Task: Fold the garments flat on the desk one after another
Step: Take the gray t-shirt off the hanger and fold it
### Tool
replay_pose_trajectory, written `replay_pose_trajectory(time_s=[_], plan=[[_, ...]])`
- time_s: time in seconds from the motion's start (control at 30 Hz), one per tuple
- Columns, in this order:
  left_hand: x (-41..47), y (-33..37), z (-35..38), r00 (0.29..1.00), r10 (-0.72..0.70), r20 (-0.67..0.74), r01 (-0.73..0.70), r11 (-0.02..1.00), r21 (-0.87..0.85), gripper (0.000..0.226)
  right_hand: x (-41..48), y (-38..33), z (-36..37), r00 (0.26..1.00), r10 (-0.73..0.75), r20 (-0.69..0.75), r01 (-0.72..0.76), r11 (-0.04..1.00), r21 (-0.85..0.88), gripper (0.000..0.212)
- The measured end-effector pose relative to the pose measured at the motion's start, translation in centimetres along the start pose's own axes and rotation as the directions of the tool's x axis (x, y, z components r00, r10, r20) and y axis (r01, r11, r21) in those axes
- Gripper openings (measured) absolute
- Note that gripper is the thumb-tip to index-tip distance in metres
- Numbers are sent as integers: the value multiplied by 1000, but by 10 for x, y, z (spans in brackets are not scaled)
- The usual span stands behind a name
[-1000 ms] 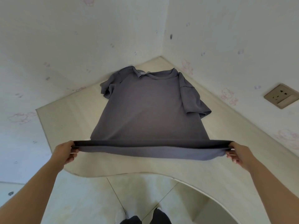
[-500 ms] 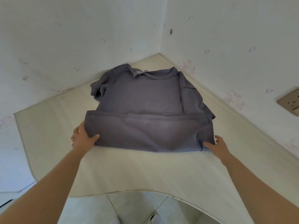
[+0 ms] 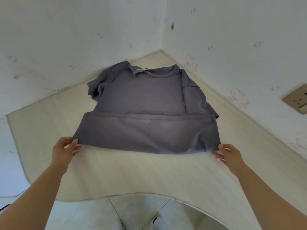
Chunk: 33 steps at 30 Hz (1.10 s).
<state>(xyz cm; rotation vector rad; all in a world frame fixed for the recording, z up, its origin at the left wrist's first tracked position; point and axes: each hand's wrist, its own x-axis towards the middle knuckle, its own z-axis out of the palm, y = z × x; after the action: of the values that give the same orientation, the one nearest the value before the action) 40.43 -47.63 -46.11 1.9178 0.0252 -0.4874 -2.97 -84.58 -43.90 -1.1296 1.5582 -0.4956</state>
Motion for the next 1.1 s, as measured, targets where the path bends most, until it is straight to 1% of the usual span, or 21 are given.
replay_pose_trajectory(time_s=[0.07, 0.1, 0.13, 0.2, 0.27, 0.3, 0.33, 0.37, 0.43, 0.47, 0.5, 0.53, 0.57, 0.6, 0.63, 0.7, 0.8, 0.87, 0.93, 1.03, 1.1], plan=[[-2, 3, -6, 999, -31, -38, 30, 999, -31, 8, 4, -1, -8, 994, -46, -97, 46, 999, 0, 13], [0, 1, -10, 997, -52, -50, 52, 999, 1, 8, 7, 0, -13, 982, -109, -152, 90, 988, -128, 13], [-1, -4, -15, 996, -69, -53, 73, 995, 71, 9, 9, 2, -18, 966, -191, -175, 125, 936, -329, 13], [-2, -14, -22, 996, -76, -35, 83, 943, 321, 19, 14, 4, -26, 964, -247, -95, 120, 729, -674, 19], [-9, -16, -28, 996, -88, -5, 76, 830, 552, 20, 11, 5, -28, 994, -106, 11, 69, 563, -823, 28], [-17, -13, -29, 997, -83, 2, 62, 760, 647, 16, 8, 5, -29, 1000, -23, 19, 28, 528, -849, 26], [-22, -10, -28, 998, -58, 4, 38, 696, 717, 13, 6, 4, -28, 1000, -3, 4, 5, 517, -856, 17], [-27, -6, -27, 1000, -9, -6, 10, 660, 751, 20, 4, 4, -26, 998, -55, 1, 31, 539, -842, 5], [-42, 0, -15, 980, 194, 47, -164, 653, 739, 51, -8, 4, -15, 954, -300, -14, 177, 601, -780, 16], [-51, 4, -5, 933, 330, 142, -328, 624, 710, 59, -20, 4, -3, 898, -438, 36, 320, 595, -737, 19], [-60, 5, 7, 862, 414, 292, -489, 533, 690, 62, -28, 8, 9, 823, -548, 151, 484, 537, -691, 18], [-67, 1, 20, 798, 415, 437, -595, 430, 679, 62, -39, 14, 25, 751, -589, 300, 609, 441, -659, 20], [-72, -5, 31, 774, 336, 536, -632, 363, 685, 59, -45, 23, 38, 698, -557, 450, 684, 331, -650, 30], [-75, -12, 40, 782, 235, 577, -622, 332, 709, 57, -50, 32, 49, 684, -467, 561, 708, 239, -664, 43], [-77, -19, 45, 801, 149, 580, -595, 309, 742, 60, -54, 39, 57, 700, -383, 603, 694, 166, -700, 52], [-81, -33, 47, 833, 63, 549, -545, 267, 795, 74, -59, 47, 61, 774, -277, 569, 607, 69, -792, 57], [-91, -37, 41, 841, -10, 542, -531, 185, 827, 86, -71, 45, 58, 851, -332, 408, 449, 54, -892, 51], [-102, -30, 35, 850, -54, 523, -507, 183, 842, 92, -76, 39, 61, 849, -401, 345, 382, 15, -924, 47], [-108, -15, 31, 876, 5, 482, -471, 220, 854, 87, -75, 29, 70, 814, -466, 347, 419, 59, -906, 37], [-86, 13, 30, 907, 166, 387, -421, 348, 838, 45, -66, 3, 103, 736, -499, 457, 568, 88, -819, 23], [-54, 26, 32, 919, 250, 305, -392, 507, 767, 28, -61, -22, 137, 687, -497, 531, 663, 128, -738, 19]])
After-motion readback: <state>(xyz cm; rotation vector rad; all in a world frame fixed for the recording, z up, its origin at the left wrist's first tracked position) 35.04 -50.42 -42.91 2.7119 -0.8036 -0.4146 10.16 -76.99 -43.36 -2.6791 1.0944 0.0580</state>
